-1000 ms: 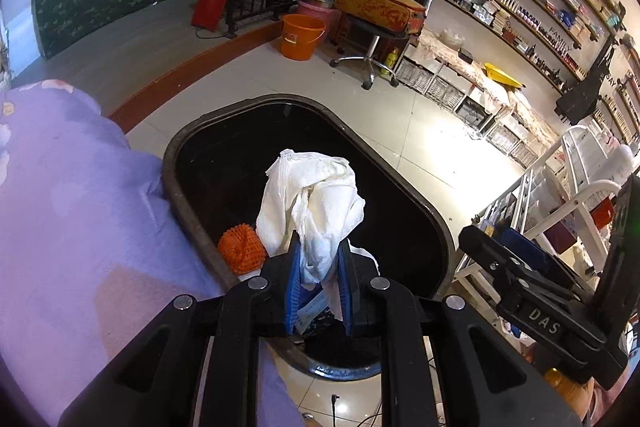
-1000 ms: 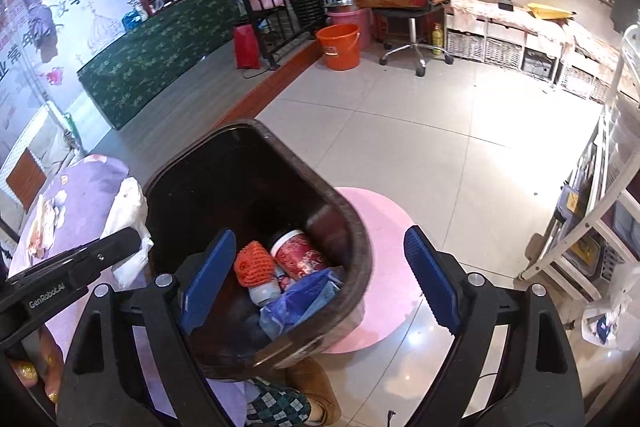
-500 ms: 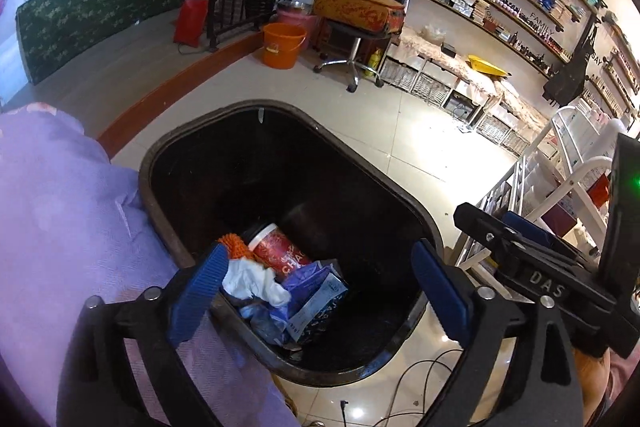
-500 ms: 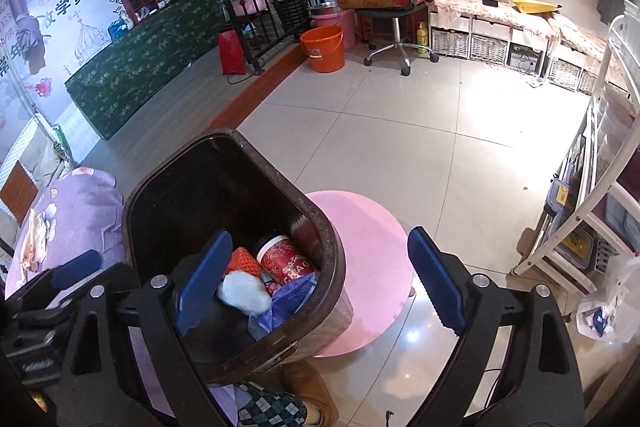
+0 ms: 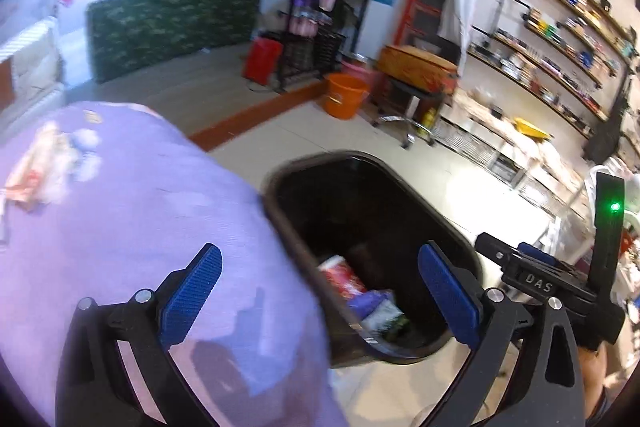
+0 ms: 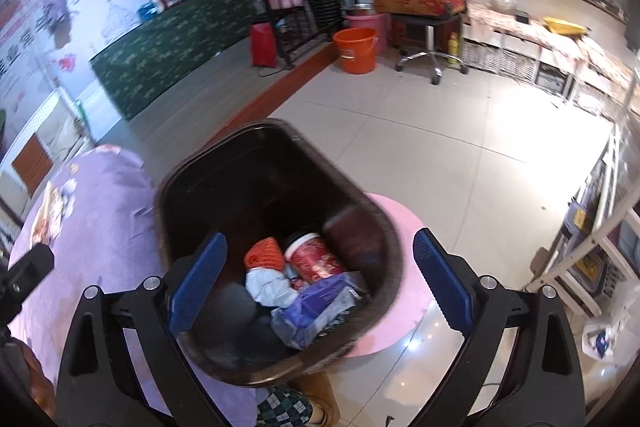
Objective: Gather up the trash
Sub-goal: 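Bring both tools back over the table toward the remaining trash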
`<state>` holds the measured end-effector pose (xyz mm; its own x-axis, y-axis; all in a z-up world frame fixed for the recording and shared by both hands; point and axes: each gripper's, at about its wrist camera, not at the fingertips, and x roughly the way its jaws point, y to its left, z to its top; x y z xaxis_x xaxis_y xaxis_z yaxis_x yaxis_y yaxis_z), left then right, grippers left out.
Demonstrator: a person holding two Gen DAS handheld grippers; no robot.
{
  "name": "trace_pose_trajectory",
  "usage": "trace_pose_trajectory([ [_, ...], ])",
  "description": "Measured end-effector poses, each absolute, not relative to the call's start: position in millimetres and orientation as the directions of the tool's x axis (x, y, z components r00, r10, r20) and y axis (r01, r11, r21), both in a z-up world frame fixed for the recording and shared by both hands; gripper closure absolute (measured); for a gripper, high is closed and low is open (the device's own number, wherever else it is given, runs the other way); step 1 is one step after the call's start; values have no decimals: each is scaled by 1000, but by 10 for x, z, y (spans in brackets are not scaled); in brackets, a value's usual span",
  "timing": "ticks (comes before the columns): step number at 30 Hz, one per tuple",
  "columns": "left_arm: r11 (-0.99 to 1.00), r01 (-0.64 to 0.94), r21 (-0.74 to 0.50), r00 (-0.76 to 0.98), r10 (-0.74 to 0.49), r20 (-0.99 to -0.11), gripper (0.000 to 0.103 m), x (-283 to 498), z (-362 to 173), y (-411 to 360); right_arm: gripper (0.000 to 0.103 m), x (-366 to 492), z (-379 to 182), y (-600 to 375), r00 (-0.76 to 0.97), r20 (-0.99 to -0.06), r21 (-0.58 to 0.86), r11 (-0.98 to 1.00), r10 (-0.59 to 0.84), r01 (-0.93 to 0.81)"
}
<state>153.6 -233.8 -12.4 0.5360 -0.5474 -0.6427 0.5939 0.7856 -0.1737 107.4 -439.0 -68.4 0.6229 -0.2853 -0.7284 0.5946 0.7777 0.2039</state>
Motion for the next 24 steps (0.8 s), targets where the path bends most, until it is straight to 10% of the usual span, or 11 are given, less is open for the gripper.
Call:
trace_pose_trajectory([
  [24,963,241,-124,713,-262,-650,6,1670,-153,-587,6,1977,-444,-2701,708,-705,193,970,35,145],
])
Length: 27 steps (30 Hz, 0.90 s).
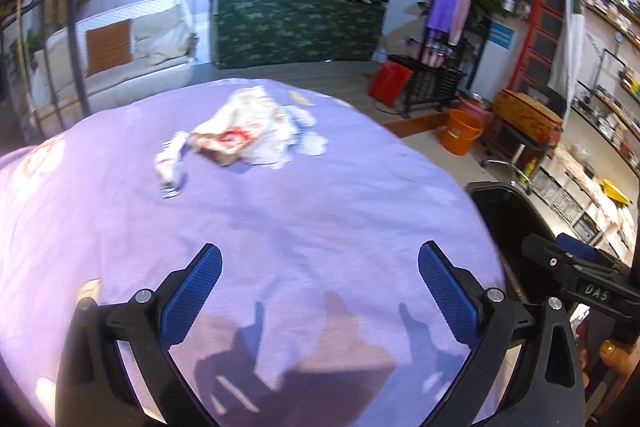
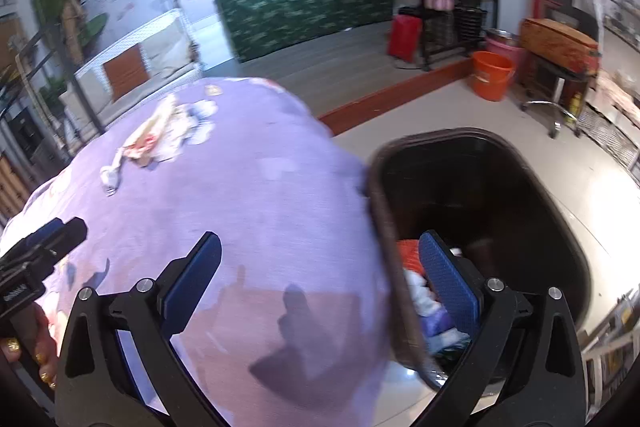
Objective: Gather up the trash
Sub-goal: 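Bring both tools back over the table toward the remaining trash, then grasp the white striped paper wrapper with the left tool and lift it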
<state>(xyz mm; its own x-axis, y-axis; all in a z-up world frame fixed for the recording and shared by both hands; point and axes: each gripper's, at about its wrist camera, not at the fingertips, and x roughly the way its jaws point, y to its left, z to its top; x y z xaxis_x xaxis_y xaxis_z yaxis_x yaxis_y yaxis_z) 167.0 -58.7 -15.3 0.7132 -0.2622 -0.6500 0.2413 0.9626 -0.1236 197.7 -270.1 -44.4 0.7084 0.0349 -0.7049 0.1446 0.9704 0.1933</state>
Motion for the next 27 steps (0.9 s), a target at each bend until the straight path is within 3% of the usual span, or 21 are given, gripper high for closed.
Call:
trace_pose_trajectory([
  [19,991,47,-126,710,-122,-693,7,1948,-282,490,6,3007,-380,-1379,616,-750,127,966,242,-225],
  [27,987,27,-158,679,-134,-721,18,2406,-333,599,6,3345,-340,-1138,609,-756,95,961,239,-259],
])
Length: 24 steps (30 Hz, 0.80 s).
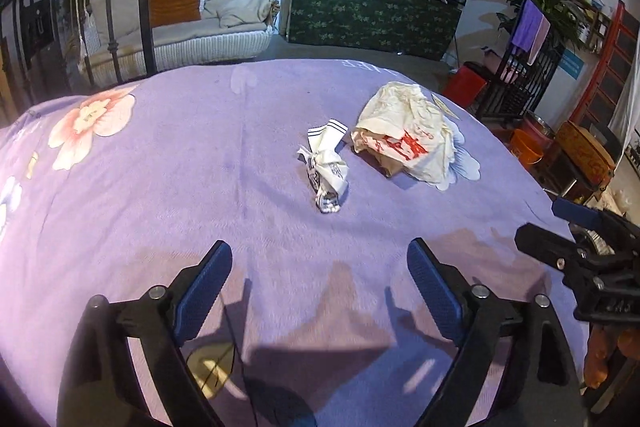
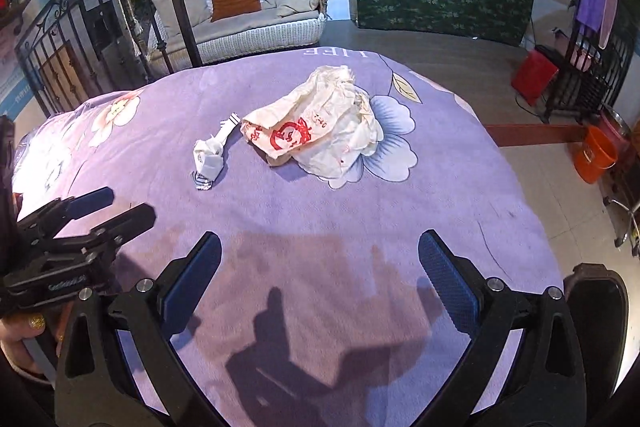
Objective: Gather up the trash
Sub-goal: 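Grasp the white striped paper wrapper with the left tool and lift it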
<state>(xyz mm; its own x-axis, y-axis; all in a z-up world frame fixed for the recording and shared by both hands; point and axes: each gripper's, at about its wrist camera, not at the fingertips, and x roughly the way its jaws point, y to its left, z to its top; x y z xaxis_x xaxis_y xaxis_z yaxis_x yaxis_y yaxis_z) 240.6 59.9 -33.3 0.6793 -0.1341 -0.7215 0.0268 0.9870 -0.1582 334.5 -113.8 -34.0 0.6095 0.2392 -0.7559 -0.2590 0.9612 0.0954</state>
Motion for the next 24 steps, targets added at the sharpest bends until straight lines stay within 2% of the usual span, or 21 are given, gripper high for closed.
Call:
trace_pose_trajectory([
  [10,991,42,-130,619,-128,-775,31,3119,-549,431,6,3507,-503,-1234,574,-788,96,966,222,-241],
  [16,995,46,-90,586,-100,-804,51,3361,-703,331,6,3573,-532,-1270,569,-794,95,969,212,-228],
  [20,996,36,-86,602,-90,-794,73,3321,-647,383,6,3622,-542,-1234,565,-797,92,967,214,-236],
  [24,992,14,-127,612,-109,-784,76,3238,-587,496,6,3680,-519,-1097,567,-793,72,959,222,-274],
])
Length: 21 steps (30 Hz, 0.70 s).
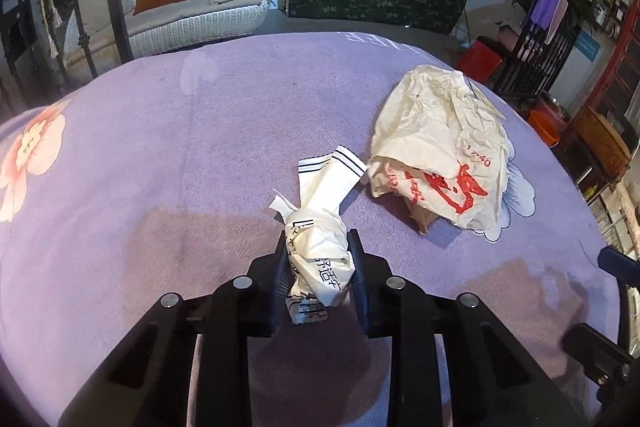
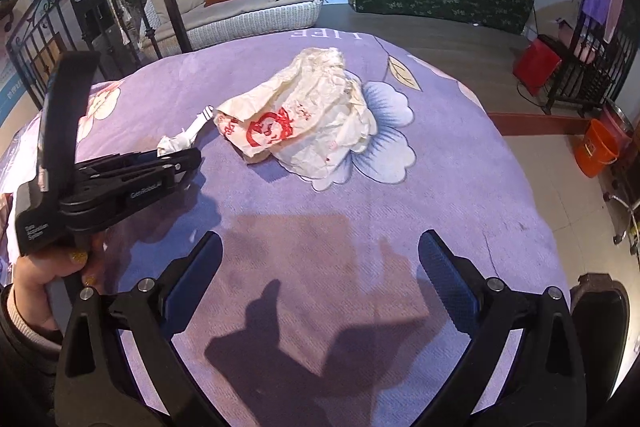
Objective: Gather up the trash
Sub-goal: 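Grasp the white striped paper wrapper with the left tool and lift it, then grasp the white-and-red printed plastic bag with the right tool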
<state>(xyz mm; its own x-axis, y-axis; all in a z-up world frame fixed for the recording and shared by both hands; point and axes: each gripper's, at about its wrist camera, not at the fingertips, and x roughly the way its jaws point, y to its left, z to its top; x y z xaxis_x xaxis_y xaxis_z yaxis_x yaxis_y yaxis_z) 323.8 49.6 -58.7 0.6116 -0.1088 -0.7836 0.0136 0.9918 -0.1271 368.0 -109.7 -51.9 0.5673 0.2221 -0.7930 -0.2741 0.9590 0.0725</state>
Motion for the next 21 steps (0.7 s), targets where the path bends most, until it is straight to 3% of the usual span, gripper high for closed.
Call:
trace_pose_trajectory([
  [5,982,-33,-186,659,-119,-743,76,2996,-449,690,6,3833,-529,-867,569,-794,20,945,213,-326],
  [13,983,-29,-180,694,-110,-711,76,2608,-268,675,7,4208,-651,-398,569,-809,-122,903,150,-412],
  [21,987,-38,-154,692,-85,-716,76,2451,-307,708,22,4518,-817,-139,580,-811,-239,868,69,-436],
])
